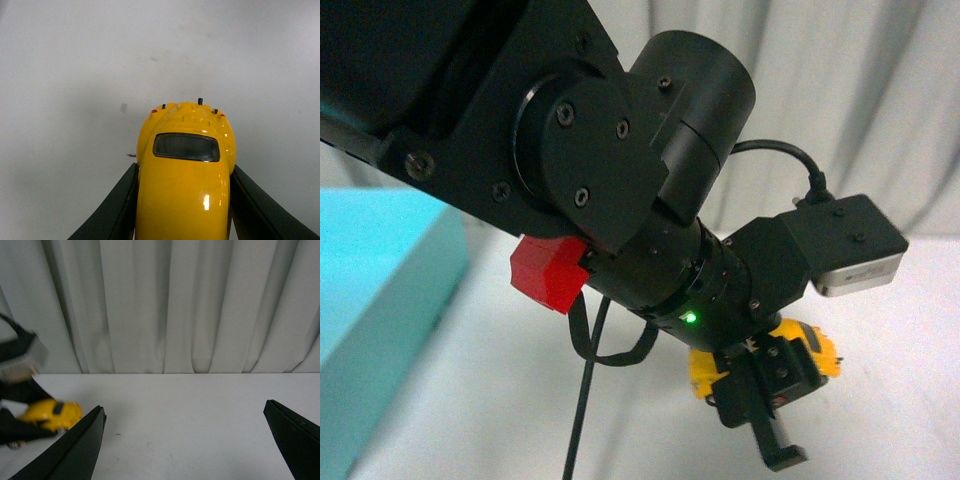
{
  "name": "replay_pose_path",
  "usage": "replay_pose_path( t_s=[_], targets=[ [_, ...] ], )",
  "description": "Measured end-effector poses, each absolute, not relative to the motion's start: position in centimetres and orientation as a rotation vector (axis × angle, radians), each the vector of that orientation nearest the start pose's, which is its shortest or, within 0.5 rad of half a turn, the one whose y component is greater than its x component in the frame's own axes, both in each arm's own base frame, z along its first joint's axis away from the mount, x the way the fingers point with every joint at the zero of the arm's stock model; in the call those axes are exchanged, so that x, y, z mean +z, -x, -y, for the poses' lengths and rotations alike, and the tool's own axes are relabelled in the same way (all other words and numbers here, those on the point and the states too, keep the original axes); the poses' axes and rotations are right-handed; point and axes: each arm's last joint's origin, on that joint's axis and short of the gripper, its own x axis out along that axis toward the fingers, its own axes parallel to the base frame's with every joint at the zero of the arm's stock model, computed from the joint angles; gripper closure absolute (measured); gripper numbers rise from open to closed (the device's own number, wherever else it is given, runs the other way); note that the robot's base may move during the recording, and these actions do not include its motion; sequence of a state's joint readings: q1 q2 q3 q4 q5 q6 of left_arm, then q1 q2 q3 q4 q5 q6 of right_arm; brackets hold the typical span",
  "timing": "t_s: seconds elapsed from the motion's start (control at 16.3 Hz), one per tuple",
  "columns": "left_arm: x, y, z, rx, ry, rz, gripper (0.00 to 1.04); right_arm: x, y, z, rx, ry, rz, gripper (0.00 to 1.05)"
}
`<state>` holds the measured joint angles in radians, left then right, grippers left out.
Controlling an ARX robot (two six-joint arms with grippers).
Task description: Wind up and store yellow beetle toy
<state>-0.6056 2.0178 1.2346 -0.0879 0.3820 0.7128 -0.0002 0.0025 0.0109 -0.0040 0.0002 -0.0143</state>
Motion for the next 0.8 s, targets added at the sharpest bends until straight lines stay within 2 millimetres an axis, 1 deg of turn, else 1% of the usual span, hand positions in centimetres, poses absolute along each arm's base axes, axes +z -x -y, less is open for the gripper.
replay_pose_path(
  t_s=[0.06,0.12,0.18,0.24,0.31,0.37,0.49,0.55,0.61,0.67,0.73,0.8],
  targets=[
    [16.4,-33.7,22.9,-1.151,-0.661,-0.507,0.6,16.7,-9.7,0.0,0.0,0.014,0.005,0.07],
    [18.6,-34.3,21.0,-1.084,-0.609,-0.488,0.6,16.7,-9.7,0.0,0.0,0.014,0.005,0.07],
    [20.9,-35.4,18.3,-0.973,-0.561,-0.472,0.6,16.7,-9.7,0.0,0.0,0.014,0.005,0.07],
    [22.6,-36.7,15.1,-0.861,-0.505,-0.481,0.6,16.7,-9.7,0.0,0.0,0.014,0.005,0.07],
    [23.6,-37.8,12.1,-0.743,-0.472,-0.497,0.6,16.7,-9.7,0.0,0.0,0.014,0.005,0.07],
    [24.2,-38.8,8.4,-0.604,-0.443,-0.527,0.6,16.7,-9.7,0.0,0.0,0.014,0.005,0.07],
    [24.2,-39.8,1.2,-0.313,-0.425,-0.601,0.6,16.7,-9.7,0.0,0.0,0.015,0.005,0.07],
    [23.9,-39.9,-1.9,-0.179,-0.43,-0.644,0.6,16.7,-9.7,0.0,0.0,0.014,0.005,0.07],
    [23.2,-39.7,-4.5,-0.097,-0.417,-0.678,0.6,16.7,-9.7,0.0,0.0,0.014,0.005,0.07],
    [22.2,-39.6,-6.3,-0.027,-0.403,-0.717,0.6,16.7,-9.7,0.0,0.0,0.014,0.005,0.07],
    [21.0,-39.5,-7.4,0.004,-0.381,-0.753,0.6,16.7,-9.7,0.0,0.0,0.015,0.005,0.07],
    [19.5,-39.4,-8.0,0.028,-0.369,-0.79,0.6,16.7,-9.7,0.0,0.0,0.014,0.005,0.07]
  ],
)
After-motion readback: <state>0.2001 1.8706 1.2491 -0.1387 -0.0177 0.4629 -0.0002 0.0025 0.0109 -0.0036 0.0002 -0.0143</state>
